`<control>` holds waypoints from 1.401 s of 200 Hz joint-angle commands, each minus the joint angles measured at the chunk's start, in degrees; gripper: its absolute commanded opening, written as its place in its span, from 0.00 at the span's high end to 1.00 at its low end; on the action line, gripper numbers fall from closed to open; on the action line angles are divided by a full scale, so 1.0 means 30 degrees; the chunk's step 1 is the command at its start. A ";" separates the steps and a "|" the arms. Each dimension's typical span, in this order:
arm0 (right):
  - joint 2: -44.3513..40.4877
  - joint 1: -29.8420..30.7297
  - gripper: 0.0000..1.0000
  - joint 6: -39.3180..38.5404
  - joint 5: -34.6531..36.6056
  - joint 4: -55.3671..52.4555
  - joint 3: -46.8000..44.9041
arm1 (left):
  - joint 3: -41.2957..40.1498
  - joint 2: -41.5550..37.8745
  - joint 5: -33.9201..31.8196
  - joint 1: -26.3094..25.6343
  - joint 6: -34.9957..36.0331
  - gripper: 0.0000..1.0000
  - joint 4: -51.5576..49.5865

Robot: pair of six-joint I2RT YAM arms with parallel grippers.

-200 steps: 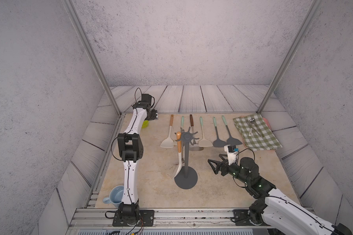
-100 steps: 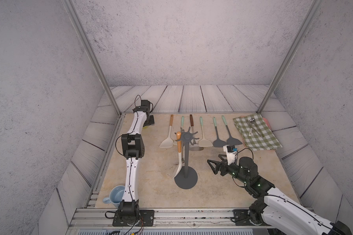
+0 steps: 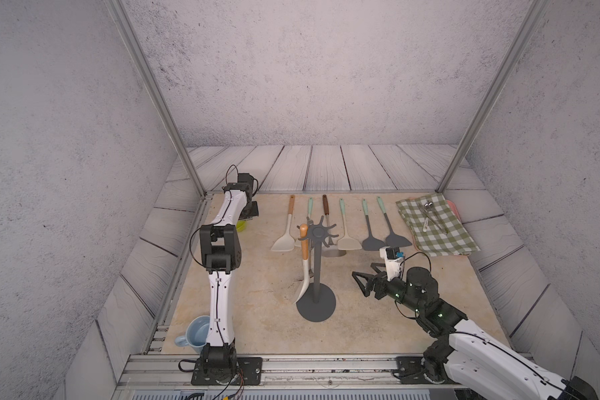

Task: Take the spatula off the kitchen utensil rack
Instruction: Move the distractor to the center of the board.

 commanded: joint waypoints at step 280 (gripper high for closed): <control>-0.0120 0.0129 0.01 -0.0608 -0.0141 -0.0458 0.0367 | -2.3653 -2.1217 0.2874 0.2624 -0.4825 0.38 0.8012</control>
